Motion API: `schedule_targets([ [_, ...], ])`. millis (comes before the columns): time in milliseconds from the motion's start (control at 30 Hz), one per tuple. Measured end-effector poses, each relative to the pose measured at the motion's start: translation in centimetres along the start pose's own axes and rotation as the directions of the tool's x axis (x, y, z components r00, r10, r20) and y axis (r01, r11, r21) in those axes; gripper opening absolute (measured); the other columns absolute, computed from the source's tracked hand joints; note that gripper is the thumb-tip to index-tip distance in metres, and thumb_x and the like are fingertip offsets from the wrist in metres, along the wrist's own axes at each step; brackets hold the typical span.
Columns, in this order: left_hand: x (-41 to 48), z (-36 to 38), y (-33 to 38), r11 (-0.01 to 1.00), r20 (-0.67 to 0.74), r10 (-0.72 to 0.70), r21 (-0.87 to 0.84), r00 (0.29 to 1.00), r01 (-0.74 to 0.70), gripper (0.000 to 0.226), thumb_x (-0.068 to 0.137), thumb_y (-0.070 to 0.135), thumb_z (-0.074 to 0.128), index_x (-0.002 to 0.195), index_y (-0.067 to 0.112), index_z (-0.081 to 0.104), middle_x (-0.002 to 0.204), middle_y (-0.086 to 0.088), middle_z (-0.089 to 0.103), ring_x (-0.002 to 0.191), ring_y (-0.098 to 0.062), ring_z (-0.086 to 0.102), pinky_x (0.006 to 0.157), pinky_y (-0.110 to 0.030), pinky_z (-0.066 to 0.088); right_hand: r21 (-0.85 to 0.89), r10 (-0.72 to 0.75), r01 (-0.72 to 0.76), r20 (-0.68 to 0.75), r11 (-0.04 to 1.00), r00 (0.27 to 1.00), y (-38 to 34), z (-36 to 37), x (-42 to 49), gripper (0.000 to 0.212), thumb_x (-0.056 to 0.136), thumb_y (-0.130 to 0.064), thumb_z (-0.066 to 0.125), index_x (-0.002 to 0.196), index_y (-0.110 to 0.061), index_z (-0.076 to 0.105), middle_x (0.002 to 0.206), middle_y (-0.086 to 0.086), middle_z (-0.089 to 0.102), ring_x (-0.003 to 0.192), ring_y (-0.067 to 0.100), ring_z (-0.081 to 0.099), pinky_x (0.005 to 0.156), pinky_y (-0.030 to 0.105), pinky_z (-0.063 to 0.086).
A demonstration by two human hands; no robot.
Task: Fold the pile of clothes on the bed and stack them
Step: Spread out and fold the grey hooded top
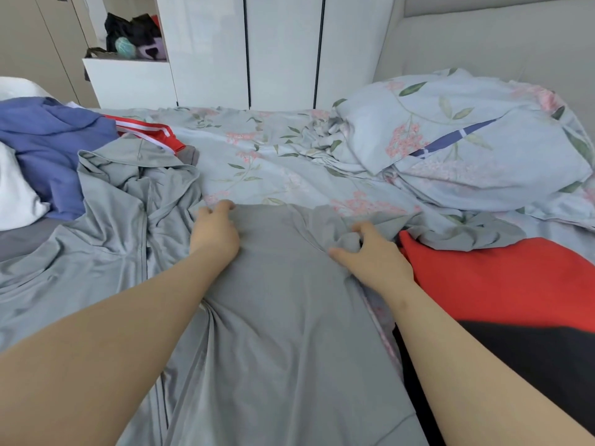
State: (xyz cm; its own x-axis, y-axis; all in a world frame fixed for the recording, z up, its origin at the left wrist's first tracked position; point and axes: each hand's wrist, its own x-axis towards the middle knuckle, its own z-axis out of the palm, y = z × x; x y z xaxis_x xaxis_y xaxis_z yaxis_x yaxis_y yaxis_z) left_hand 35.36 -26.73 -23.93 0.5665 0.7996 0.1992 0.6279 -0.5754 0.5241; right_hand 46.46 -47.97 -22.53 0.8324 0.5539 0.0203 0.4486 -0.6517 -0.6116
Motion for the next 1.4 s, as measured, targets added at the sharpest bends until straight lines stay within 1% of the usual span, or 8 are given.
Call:
schedule_targets([
  [100,0.9,-0.6,-0.9,0.993,0.06,-0.046,0.112,0.997,0.039,0.049,0.098,0.016,0.041,0.144,0.024,0.027,0.125,-0.022,0.047,0.098,-0.037,0.052,0.076,-0.039,0.042,-0.023,-0.02,0.017,-0.106,1.0,0.994,0.7,0.8,1.1,0.014,0.087,-0.024,0.052,0.076,-0.016,0.047,0.078,0.002,0.054,0.084,0.027,0.051,0.067,0.035,0.039],
  [200,2.6,-0.9,-1.6,0.979,0.112,-0.058,0.201,0.992,0.034,0.034,0.097,0.019,0.042,0.131,0.013,0.043,0.124,-0.019,0.053,0.11,-0.036,0.051,0.081,-0.038,0.041,0.205,0.068,-0.007,-0.29,0.979,0.955,1.2,0.7,1.9,0.013,0.092,-0.019,0.048,0.086,-0.008,0.054,0.084,0.007,0.058,0.087,0.028,0.051,0.067,0.033,0.034],
  [400,3.8,-1.5,-2.3,0.963,-0.147,-0.254,-0.134,0.956,0.235,0.031,0.096,0.008,0.036,0.124,0.0,0.046,0.124,-0.029,0.053,0.117,-0.043,0.048,0.09,-0.043,0.039,0.172,0.003,0.047,-0.28,0.984,0.96,1.5,1.2,2.1,0.016,0.094,-0.018,0.046,0.088,-0.012,0.06,0.085,0.001,0.063,0.083,0.021,0.054,0.066,0.032,0.035],
  [633,0.6,-0.5,-2.8,0.969,0.142,0.132,0.19,0.981,-0.157,0.051,0.096,0.021,0.04,0.145,0.018,0.028,0.144,-0.014,0.041,0.13,-0.033,0.04,0.106,-0.043,0.031,0.212,-0.011,0.039,-0.133,0.977,0.991,1.3,1.2,1.3,0.047,0.093,-0.023,0.052,0.138,-0.02,0.04,0.099,0.003,0.056,0.093,0.019,0.047,0.079,0.026,0.034],
  [800,-2.7,-4.1,-4.1,0.929,0.053,0.309,0.195,0.95,-0.313,0.043,0.091,0.015,0.049,0.134,0.018,0.05,0.135,-0.009,0.047,0.126,-0.031,0.041,0.103,-0.043,0.036,0.097,0.056,-0.041,-0.165,0.994,0.985,-1.0,-0.3,-1.0,0.032,0.09,-0.018,0.053,0.119,-0.01,0.043,0.121,0.017,0.044,0.087,0.025,0.043,0.08,0.031,0.038],
  [967,-5.0,-7.8,-6.3,0.995,0.03,0.037,0.088,0.999,-0.039,0.027,0.092,0.01,0.045,0.115,0.01,0.06,0.117,-0.019,0.054,0.109,-0.036,0.052,0.086,-0.034,0.04,0.126,-0.189,0.182,0.048,0.975,0.981,-8.8,1.3,-6.4,0.008,0.091,-0.022,0.054,0.083,-0.022,0.052,0.072,-0.011,0.051,0.08,0.017,0.052,0.065,0.026,0.036],
  [1200,-6.6,-8.3,-7.8,0.901,0.242,-0.173,-0.353,0.955,0.253,0.031,0.093,0.012,0.049,0.124,0.011,0.053,0.077,-0.01,0.056,0.071,-0.026,0.053,0.07,-0.033,0.042,0.178,-0.157,0.117,0.231,0.977,0.96,-13.4,9.0,-11.6,0.021,0.082,-0.032,0.065,0.086,-0.022,0.047,0.085,-0.003,0.055,0.081,0.018,0.052,0.072,0.029,0.042],
  [1400,-5.6,-8.2,-6.6,0.848,0.293,-0.199,-0.426,0.935,0.314,0.04,0.091,0.011,0.057,0.13,0.006,0.051,0.123,-0.015,0.057,0.116,-0.03,0.053,0.096,-0.032,0.041,0.152,-0.048,0.032,0.103,0.988,0.994,-13.3,10.2,-11.1,0.02,0.083,-0.013,0.058,0.101,-0.019,0.054,0.106,0.005,0.063,0.1,0.025,0.059,0.077,0.029,0.045],
])
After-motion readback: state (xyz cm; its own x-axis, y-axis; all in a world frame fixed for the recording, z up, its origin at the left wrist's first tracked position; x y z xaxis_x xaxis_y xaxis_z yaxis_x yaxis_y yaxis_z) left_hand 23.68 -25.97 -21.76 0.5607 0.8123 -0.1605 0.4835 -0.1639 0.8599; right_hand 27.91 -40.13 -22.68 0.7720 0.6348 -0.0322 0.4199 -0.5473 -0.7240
